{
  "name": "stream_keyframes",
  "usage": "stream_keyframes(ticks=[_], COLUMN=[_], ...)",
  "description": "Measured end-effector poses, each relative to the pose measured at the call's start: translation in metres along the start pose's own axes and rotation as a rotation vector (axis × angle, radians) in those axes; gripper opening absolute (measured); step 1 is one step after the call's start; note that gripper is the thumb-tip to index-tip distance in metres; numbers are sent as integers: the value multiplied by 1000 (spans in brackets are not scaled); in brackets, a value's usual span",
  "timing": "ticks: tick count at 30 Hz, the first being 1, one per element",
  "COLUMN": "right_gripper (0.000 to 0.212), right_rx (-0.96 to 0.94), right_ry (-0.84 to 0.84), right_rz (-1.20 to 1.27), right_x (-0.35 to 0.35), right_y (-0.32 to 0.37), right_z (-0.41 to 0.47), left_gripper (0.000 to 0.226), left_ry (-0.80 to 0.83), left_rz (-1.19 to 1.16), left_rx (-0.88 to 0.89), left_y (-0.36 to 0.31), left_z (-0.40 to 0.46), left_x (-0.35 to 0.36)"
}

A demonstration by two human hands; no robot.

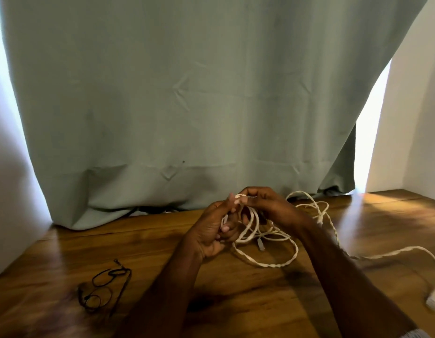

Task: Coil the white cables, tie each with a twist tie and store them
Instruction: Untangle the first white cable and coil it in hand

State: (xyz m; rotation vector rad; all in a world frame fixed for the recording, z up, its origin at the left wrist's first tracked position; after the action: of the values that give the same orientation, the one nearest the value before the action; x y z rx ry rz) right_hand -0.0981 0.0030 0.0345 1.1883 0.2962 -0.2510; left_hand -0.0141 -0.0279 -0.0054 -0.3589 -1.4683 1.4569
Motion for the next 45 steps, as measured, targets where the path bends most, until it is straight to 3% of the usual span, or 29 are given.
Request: stream_keyframes(ticks=[6, 9, 16, 23, 27, 35, 39, 45], right_gripper=[31, 35, 51, 46, 44, 43, 43, 34], right_rx=[113, 206, 198, 16, -88, 35, 31, -130], right_ry=[24, 27, -265, -183, -251, 72, 89, 56], right_rz=[207, 304, 136, 67, -395, -1219, -1303, -1383], right_x=[12, 23, -12, 0, 0, 21, 32, 50], right_y=[-13, -22, -26, -8, -9, -27, -18, 16], right_z=[-1, -2, 1, 4, 4, 5, 7, 4], left_gripper=[51, 50, 37, 42, 41, 39, 29, 9], left_ry=[-261, -313, -126, -191, -222, -167, -280, -449], left_rz=[-155, -190, -232, -255, -302, -425, -302, 82], left_rx=[101, 101, 85, 86, 127, 278, 315, 278], left_y=[-6, -3, -1, -7, -16, -57, -63, -59], left_z=[9, 8, 12, 10, 11, 7, 9, 8], left_x=[-24, -34, 0, -19, -30, -51, -55, -57])
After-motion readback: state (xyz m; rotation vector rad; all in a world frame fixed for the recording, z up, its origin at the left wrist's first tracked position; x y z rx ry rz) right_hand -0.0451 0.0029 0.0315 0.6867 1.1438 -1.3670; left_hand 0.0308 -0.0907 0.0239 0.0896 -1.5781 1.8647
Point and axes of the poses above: each hand's wrist, its own z-axis towards the middle knuckle, its own x-axis out of the palm, y = z × x, the point moved 10 cm from there along z, towards the middle knuckle, and after that the axes turned 2 degrees about -x, right-handed, at the moved point
